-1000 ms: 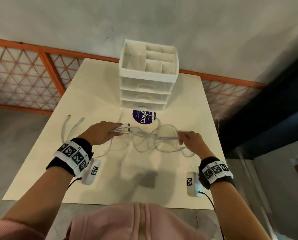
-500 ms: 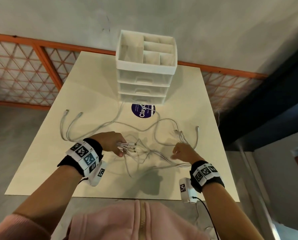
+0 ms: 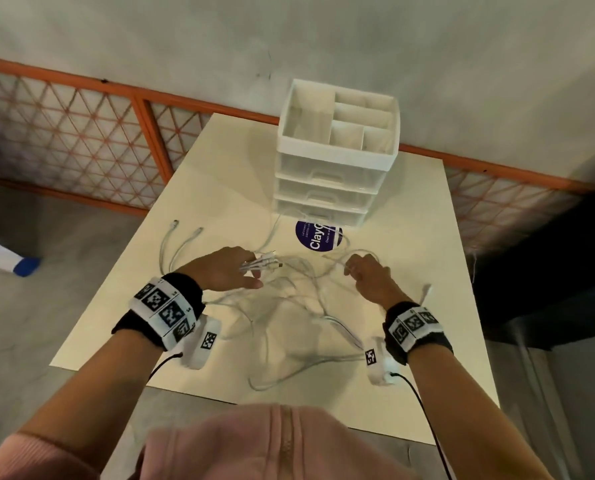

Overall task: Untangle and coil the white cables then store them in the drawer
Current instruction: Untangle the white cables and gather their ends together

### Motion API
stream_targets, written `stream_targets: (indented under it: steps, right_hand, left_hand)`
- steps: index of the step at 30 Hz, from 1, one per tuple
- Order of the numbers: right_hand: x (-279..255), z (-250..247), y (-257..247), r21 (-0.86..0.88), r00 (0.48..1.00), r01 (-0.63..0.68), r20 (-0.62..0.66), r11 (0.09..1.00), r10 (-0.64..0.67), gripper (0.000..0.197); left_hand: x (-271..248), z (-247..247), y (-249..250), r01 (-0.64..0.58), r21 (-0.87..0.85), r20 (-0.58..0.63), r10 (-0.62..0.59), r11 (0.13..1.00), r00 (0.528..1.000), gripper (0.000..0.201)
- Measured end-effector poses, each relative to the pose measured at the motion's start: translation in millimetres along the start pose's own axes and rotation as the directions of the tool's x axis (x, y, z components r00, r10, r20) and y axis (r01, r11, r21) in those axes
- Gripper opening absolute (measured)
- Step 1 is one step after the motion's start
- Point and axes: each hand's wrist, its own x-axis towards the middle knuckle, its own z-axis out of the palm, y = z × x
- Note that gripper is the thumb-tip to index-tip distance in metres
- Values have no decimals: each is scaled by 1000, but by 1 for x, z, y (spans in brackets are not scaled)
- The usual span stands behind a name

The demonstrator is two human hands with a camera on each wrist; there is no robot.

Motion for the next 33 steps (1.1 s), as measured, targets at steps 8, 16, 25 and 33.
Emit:
stream_targets:
  steps: [8, 16, 25, 33]
  right_hand:
    - [0, -85, -75, 160, 937, 350, -61, 923, -344, 26]
    - [-30, -120, -133, 465, 862, 456, -19, 759, -506, 16]
    - [-22, -119, -118, 779, 940, 334, -232, 531, -252, 10]
    - [-11, -102, -140, 769, 938, 346, -277, 537, -206, 45]
  left_hand:
    - [4, -24, 22, -137, -245, -274, 68, 960, 959, 22]
    - [8, -19, 54, -351, -540, -351, 174, 765, 920, 24]
    - [6, -19, 48, -374, -571, -376, 172, 731, 911, 30]
    - [4, -25, 57, -337, -650, -310, 168, 681, 936, 25]
